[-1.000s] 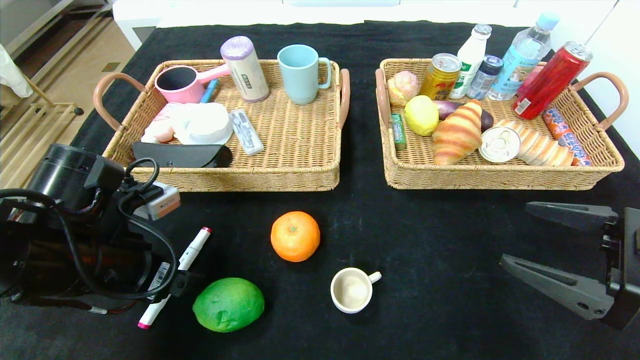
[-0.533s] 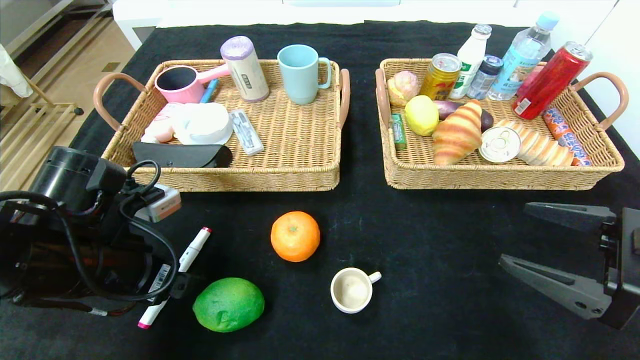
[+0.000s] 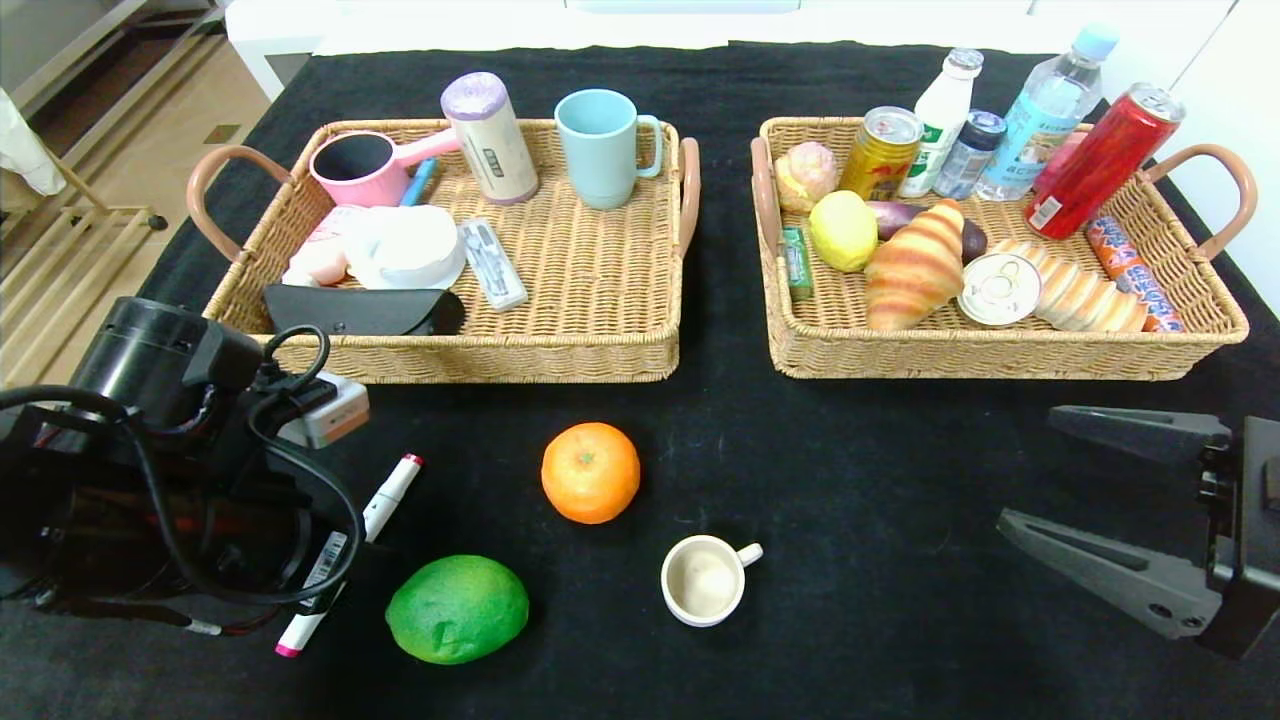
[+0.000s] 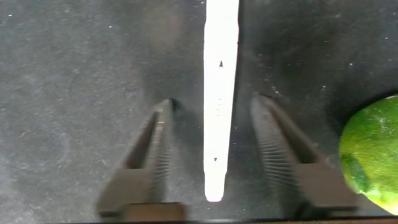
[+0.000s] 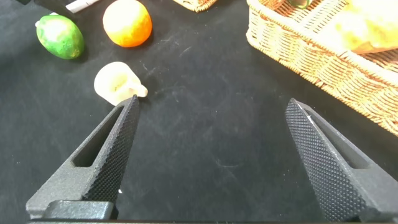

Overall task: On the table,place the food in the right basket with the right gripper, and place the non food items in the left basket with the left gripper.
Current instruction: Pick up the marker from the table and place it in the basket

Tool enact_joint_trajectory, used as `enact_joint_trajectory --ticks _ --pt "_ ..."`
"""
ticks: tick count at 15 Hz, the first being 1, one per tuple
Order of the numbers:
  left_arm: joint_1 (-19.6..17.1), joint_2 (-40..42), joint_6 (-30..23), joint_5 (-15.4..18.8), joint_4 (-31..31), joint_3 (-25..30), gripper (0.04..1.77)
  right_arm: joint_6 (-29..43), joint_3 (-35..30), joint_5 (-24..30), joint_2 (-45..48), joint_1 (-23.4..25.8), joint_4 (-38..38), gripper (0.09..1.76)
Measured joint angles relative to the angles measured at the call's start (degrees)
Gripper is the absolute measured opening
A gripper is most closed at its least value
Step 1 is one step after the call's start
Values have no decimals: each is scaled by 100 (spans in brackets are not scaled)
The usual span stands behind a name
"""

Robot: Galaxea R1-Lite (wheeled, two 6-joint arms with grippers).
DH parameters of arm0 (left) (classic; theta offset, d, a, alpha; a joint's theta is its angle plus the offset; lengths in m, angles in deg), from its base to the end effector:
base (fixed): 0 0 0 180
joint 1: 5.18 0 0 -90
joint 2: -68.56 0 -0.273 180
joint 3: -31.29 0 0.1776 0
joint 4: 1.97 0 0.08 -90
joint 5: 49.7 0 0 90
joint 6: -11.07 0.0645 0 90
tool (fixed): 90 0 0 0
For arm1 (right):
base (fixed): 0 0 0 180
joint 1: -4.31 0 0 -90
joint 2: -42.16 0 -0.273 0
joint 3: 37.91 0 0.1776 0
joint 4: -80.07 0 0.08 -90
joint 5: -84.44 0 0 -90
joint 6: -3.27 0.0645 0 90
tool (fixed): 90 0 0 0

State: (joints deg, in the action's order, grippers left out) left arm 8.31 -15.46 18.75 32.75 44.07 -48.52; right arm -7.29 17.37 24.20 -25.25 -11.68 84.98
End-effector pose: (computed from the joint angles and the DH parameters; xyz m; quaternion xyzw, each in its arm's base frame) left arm 0.2361 -0.0479 0.1478 0.1379 0.4134 -0.0748 0.8969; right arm 0.1870 0.0869 0.1976 -0.0771 0.0265 0.3921 0.9163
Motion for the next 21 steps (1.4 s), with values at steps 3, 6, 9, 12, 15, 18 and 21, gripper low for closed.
enact_joint_trajectory --ticks 3,6,9,12,15,18,21 --pt "6 -2 2 -6 -10 29 20 1 0 1 -9 0 -2 171" --pt "4 -2 2 -17 -13 35 25 0 0 1 -13 0 0 171" --pt "1 -5 6 -13 -11 33 25 0 0 4 -22 0 0 171" --pt "11 -16 11 -13 -13 38 25 0 0 1 -26 0 0 171" --pt "23 -13 11 -16 -7 24 25 1 -5 1 -28 -2 -5 171" --pt "33 4 15 -6 -27 30 25 0 -6 1 -28 -5 -2 171" --pt "98 67 4 -9 -73 -4 25 -2 -6 1 -26 0 -2 171"
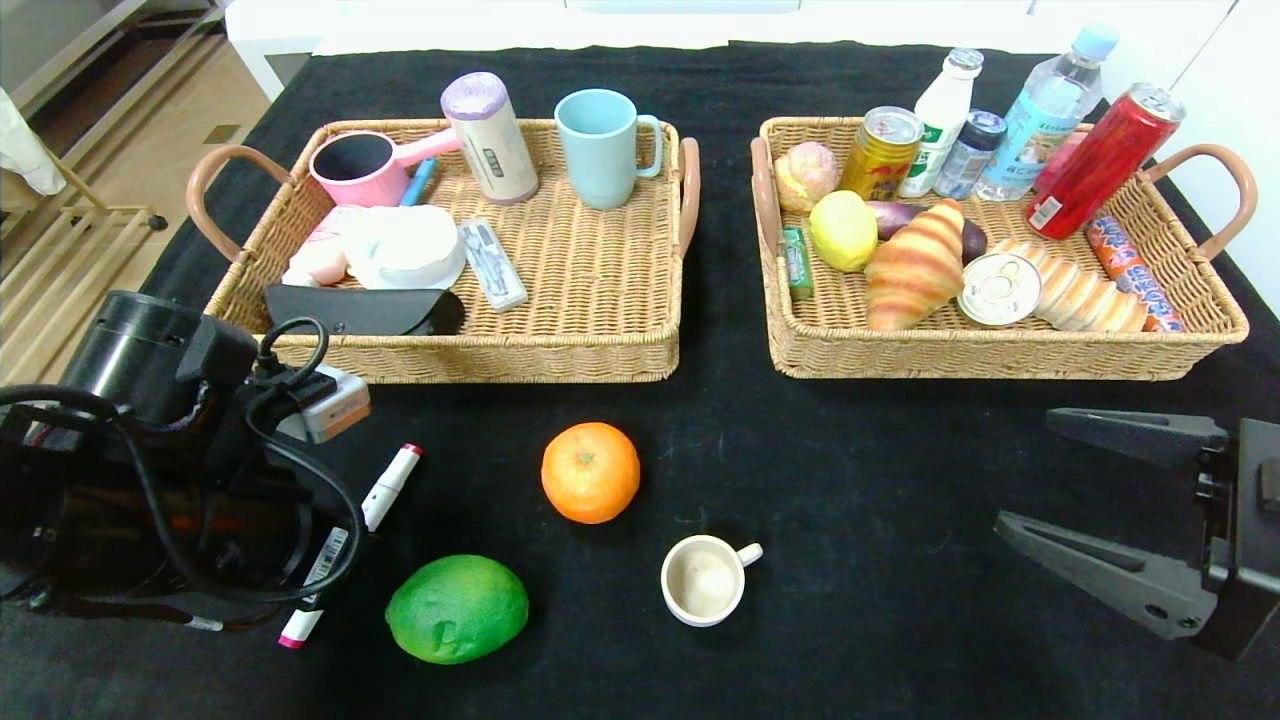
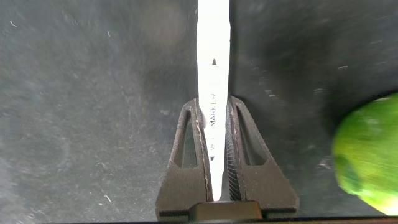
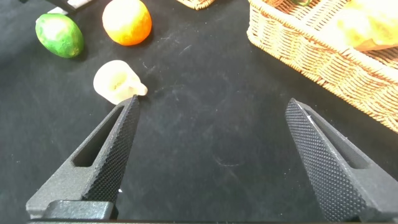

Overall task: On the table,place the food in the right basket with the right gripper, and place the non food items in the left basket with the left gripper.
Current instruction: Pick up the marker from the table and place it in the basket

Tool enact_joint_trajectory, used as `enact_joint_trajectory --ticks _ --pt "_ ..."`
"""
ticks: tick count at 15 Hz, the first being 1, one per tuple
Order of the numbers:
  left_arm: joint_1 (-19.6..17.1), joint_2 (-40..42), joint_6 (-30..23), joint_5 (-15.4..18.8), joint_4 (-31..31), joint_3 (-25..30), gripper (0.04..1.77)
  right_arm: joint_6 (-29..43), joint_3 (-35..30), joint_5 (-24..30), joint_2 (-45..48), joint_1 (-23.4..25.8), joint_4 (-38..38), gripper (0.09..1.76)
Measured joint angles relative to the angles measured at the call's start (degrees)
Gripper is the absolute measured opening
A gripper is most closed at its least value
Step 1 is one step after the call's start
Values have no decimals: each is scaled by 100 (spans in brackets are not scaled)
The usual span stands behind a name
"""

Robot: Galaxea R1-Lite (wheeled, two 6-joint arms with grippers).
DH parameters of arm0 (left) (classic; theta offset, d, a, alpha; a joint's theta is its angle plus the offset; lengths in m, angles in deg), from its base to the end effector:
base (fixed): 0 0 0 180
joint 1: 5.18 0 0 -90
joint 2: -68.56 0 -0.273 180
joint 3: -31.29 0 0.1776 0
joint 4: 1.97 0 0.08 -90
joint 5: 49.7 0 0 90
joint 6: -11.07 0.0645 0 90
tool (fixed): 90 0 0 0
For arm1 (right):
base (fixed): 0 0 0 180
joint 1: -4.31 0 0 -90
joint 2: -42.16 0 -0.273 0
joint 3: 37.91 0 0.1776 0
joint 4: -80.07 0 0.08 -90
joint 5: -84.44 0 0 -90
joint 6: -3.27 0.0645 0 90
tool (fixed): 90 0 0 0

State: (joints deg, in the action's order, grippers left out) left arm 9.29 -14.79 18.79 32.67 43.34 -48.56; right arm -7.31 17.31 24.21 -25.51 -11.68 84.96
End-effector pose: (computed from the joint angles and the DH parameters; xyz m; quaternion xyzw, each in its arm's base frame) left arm 0.2350 -0.0518 0.1520 0.1402 0.4009 -0.0815 0.9016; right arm 0.1878 0.0871 0.1963 -0.0769 0.0294 0.3923 0.9161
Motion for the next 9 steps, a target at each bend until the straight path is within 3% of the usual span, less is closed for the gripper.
enact_joint_trajectory --ticks 9 --pt "322 691 -17 -55 0 -74 25 -13 9 10 15 102 2 171"
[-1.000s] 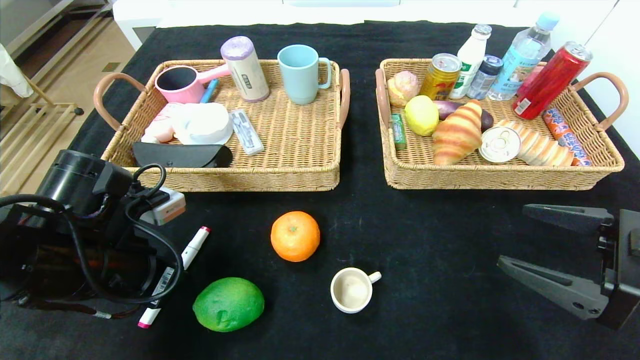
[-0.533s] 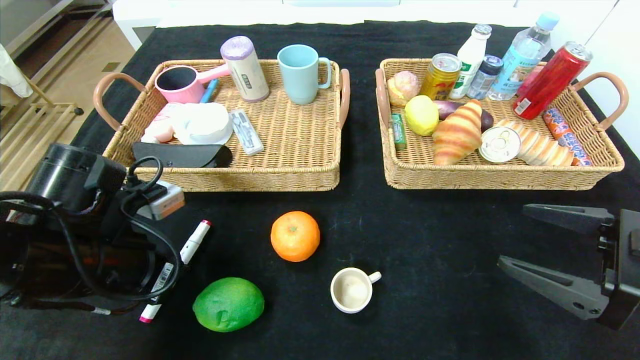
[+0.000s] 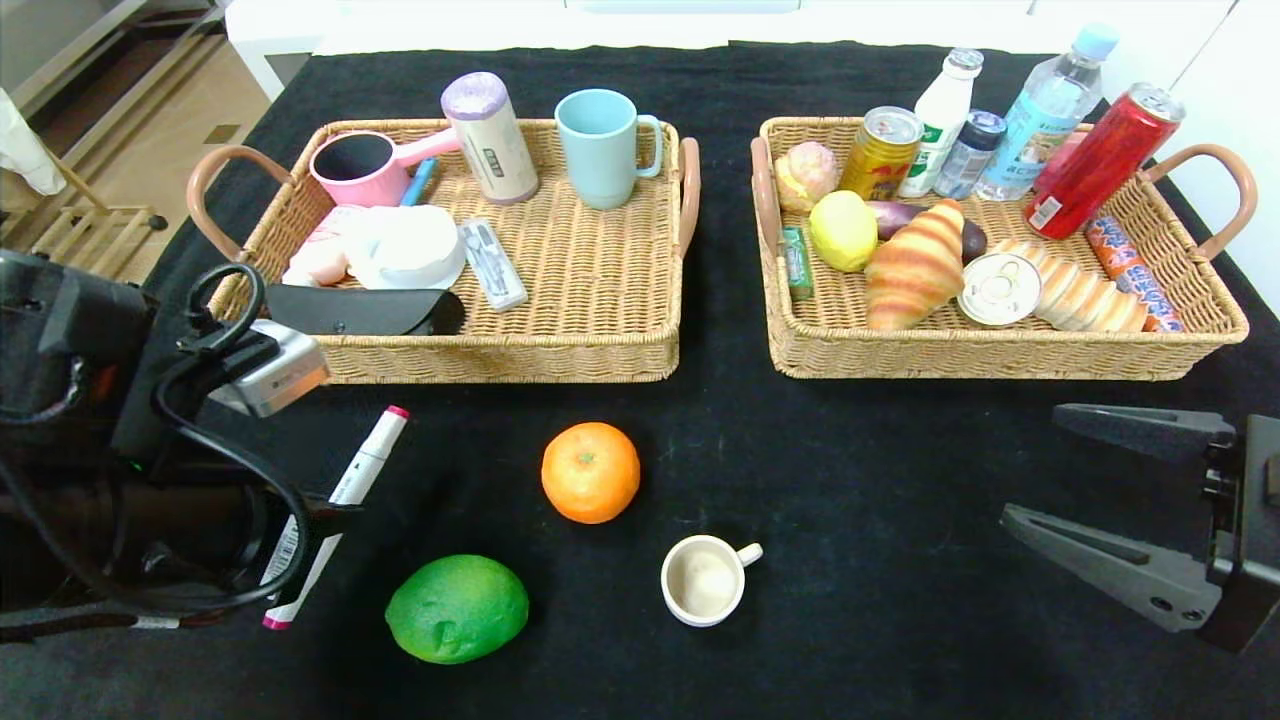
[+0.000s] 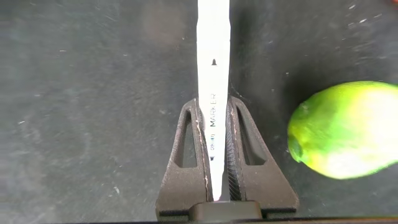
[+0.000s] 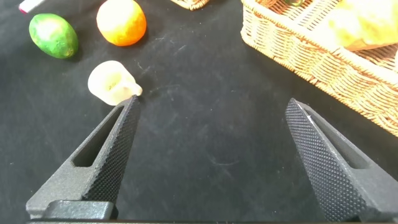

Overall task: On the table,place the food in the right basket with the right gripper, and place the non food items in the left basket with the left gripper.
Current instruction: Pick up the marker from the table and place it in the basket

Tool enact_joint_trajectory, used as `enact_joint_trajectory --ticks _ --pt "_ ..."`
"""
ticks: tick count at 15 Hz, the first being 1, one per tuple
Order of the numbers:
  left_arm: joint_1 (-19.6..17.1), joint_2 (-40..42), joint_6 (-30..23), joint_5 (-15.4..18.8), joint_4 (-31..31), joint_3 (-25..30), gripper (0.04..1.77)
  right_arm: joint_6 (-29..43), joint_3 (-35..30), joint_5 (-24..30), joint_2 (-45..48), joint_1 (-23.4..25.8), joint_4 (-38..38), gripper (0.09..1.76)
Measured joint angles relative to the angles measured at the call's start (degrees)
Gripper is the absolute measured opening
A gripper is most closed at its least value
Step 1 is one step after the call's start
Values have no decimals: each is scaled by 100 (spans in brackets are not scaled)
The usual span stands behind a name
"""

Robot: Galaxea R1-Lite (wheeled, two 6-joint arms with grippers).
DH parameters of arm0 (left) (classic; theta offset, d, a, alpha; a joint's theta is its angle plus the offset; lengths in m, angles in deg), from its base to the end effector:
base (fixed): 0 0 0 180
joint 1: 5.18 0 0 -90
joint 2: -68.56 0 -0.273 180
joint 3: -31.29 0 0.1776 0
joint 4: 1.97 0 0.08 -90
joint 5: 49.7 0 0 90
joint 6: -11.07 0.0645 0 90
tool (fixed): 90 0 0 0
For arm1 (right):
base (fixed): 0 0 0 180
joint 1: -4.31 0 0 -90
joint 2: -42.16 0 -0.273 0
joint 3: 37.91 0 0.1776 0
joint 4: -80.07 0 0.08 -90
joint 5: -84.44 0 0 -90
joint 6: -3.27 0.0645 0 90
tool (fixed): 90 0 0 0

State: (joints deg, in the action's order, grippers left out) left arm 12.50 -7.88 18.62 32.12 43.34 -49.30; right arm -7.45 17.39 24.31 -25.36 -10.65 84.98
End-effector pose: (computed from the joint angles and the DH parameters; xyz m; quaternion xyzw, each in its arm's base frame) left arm 0.2138 -0.0585 0.1836 0.1399 0.3368 -0.0999 0.9258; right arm 0.1888 0.0837 0.1974 -0.0779 0.0274 0.3848 0.9193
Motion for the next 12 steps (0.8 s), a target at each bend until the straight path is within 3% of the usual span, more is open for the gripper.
enact_joint_trajectory --ticks 12 --pt "0 -176 -88 -268 -2720 -355 25 6 20 0 9 13 -2 171"
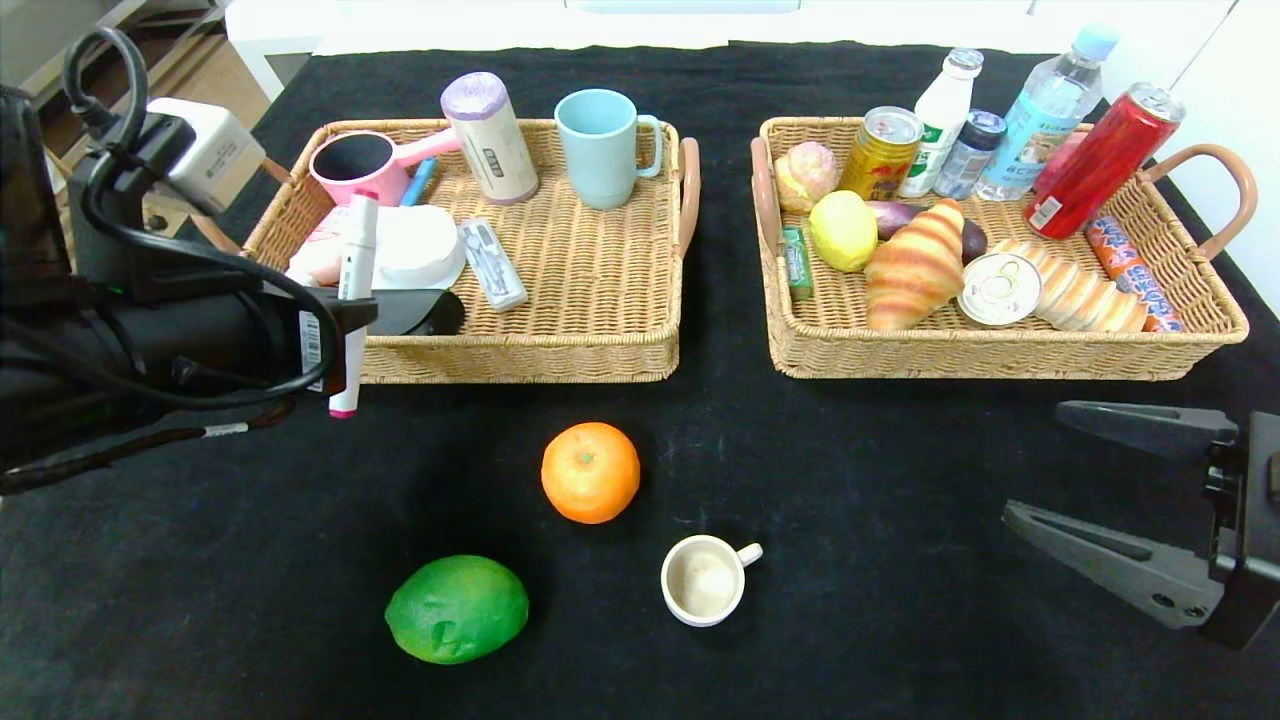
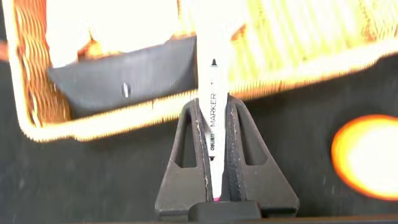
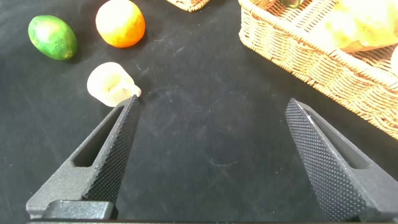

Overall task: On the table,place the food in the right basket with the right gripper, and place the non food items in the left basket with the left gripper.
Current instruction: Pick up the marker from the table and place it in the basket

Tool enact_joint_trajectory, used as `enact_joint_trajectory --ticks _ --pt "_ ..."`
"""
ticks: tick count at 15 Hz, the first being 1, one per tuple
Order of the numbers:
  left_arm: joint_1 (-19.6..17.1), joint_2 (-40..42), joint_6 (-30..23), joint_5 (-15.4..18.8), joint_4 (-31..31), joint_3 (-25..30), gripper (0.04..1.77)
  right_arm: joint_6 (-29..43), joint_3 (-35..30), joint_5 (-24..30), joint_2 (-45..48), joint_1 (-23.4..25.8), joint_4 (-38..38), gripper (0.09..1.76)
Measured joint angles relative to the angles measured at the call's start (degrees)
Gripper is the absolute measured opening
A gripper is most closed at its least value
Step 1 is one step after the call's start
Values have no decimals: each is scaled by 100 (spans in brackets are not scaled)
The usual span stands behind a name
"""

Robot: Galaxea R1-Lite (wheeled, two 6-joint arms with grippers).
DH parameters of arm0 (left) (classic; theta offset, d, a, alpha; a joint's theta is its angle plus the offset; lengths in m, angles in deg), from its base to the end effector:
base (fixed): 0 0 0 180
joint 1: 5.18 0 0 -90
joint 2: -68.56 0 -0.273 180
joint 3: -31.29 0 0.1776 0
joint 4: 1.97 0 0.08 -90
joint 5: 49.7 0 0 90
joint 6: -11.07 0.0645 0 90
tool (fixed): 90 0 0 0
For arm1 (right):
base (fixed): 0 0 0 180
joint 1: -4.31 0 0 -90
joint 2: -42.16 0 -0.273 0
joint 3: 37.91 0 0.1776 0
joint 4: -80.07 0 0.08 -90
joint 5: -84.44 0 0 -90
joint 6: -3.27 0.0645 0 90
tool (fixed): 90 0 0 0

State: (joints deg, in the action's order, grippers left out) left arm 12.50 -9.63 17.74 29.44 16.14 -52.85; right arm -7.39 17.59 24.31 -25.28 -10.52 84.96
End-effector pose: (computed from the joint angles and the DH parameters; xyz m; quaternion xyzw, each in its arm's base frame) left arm 0.2523 -0.0677 0.2554 0.0838 0.0990 -0.0650 0.9894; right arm 0.1889 0.0832 0.1987 -0.0777 0.0254 0.3836 0.9199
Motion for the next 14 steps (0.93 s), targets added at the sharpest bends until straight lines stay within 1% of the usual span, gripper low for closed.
enact_joint_trajectory --ticks 3,5,8,10,14 --pt "9 -202 -20 54 -417 -210 25 2 0 0 0 0 2 171" --pt "33 -329 -37 67 -477 -408 25 0 0 -5 0 0 2 171" --pt "91 -524 -304 183 -618 -657 25 2 16 -7 0 0 2 171" --pt "100 -723 -339 235 -767 -813 25 11 22 -10 5 6 2 171" --pt "105 -1257 -436 240 -916 -1406 25 5 24 -10 10 6 2 171"
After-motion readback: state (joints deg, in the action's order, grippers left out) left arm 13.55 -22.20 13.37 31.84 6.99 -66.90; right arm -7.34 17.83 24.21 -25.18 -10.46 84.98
